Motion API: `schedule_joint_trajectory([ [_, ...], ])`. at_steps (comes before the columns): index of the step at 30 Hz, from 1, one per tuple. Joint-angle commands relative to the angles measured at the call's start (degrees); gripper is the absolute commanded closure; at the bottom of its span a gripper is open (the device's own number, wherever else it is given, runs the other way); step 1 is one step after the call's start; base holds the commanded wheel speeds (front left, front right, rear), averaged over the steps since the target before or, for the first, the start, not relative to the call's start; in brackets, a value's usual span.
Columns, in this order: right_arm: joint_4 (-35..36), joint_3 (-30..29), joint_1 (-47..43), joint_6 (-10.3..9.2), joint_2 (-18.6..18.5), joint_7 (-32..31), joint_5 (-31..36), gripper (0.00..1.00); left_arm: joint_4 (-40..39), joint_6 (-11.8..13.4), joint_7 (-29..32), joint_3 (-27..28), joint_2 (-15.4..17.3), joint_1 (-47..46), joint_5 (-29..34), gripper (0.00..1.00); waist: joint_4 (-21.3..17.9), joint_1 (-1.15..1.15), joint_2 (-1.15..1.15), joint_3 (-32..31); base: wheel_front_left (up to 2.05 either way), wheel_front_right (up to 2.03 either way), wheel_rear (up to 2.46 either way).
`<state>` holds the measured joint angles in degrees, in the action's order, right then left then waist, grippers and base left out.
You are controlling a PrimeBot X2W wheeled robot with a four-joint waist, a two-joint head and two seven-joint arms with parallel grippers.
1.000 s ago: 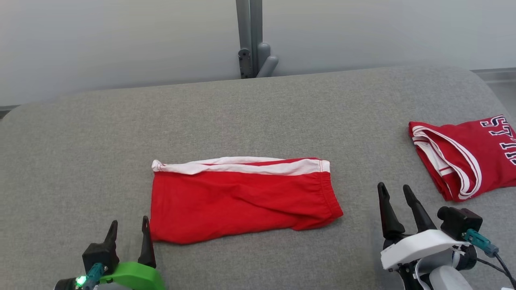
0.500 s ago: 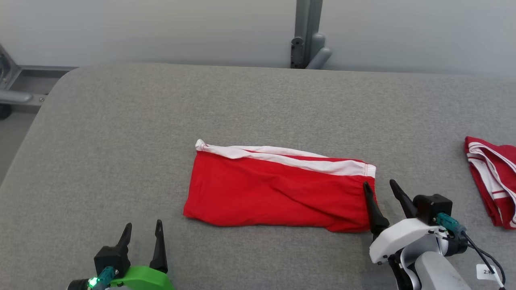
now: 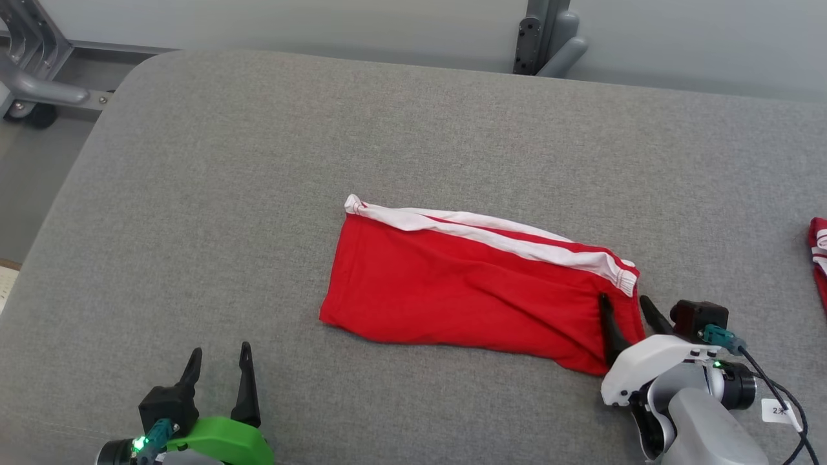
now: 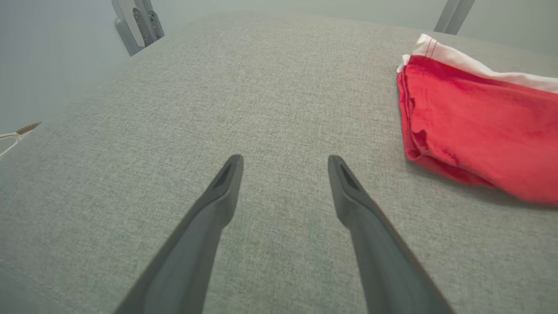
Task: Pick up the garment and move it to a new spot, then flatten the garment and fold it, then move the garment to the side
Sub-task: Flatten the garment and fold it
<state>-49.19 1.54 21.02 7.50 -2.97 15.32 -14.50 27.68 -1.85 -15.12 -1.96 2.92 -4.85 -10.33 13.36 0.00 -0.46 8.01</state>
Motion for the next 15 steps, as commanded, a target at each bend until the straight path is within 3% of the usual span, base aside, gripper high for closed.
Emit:
schedule_joint_trajectory([
  [1,-1.83,1.33,-0.53,-0.03,0.11,-0.52,-2.06,0.00,-0.26,-0.21,0.01,0.35,0.05,-1.25,0.35,0.00,0.24,0.00,0.46,0.54,0.00,0.00,0.00],
  [2,-2.36,2.53,-0.29,-0.01,0.20,-0.66,-3.31,0.14,-0.36,-0.23,0.01,0.42,0.05,-1.28,0.26,0.00,0.21,0.00,0.46,0.71,0.00,0.00,0.00],
  [4,-2.69,4.47,0.14,0.00,0.42,-0.74,-5.85,1.00,-0.48,-0.21,0.01,0.38,0.03,-1.33,0.11,0.00,0.08,0.00,0.46,1.03,0.00,0.00,0.00],
  [11,-0.66,4.32,0.31,-0.08,-0.24,-0.48,-11.14,1.00,-0.64,0.30,0.01,-0.03,0.05,-0.97,-0.16,0.00,-0.77,0.00,0.46,0.78,0.00,0.00,0.00],
  [15,1.20,3.19,-0.37,-0.09,-2.46,-0.27,-15.59,1.00,-0.71,0.35,0.01,-0.08,0.03,-0.59,-0.64,0.00,-2.03,0.00,0.46,0.02,0.00,0.00,0.00],
])
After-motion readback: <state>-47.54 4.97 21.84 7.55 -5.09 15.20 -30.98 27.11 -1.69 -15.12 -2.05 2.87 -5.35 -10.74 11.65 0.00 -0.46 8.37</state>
